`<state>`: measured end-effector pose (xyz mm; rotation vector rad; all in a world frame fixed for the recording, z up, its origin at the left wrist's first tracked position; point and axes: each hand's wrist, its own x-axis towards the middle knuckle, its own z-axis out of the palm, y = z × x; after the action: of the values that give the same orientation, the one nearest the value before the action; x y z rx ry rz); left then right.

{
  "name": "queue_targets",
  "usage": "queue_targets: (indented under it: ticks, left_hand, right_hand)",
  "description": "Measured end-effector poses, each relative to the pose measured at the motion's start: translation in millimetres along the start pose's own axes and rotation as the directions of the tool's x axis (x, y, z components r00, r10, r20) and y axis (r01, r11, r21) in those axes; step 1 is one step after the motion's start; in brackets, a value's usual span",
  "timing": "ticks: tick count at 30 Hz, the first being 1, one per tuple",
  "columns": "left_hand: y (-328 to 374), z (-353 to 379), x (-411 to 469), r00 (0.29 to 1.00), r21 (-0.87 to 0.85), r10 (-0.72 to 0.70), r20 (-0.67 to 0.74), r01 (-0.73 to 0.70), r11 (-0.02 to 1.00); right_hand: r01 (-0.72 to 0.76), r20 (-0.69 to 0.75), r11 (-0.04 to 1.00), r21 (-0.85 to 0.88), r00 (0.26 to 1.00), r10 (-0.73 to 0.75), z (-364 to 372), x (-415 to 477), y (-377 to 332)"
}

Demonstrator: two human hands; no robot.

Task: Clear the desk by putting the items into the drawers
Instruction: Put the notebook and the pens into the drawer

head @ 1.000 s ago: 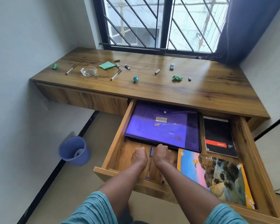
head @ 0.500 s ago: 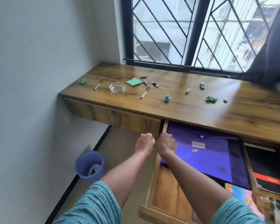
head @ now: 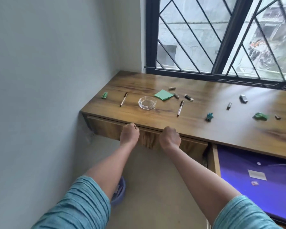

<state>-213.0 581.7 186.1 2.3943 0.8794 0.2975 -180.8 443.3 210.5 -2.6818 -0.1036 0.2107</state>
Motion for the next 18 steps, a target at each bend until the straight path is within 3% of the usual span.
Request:
queue_targets:
  ticks: [9, 18]
  left_hand:
    - [-20.2, -8.2, 124.2, 0.996, 0.046, -0.075, -0.044, 0.077, 0.996]
    - [11.4, 5.9, 237.9, 0.975, 0.125, -0.221, 0.001, 0.22, 0.968]
  right_hand:
    - [-0.138, -0.099, 0.99, -0.032, 0.986, 0.134, -2.5, 121.9, -12.9]
    - [-0.361, -0.075, 0.932, -0.024, 0.931, 0.358, 1.7, 249.0, -21.2]
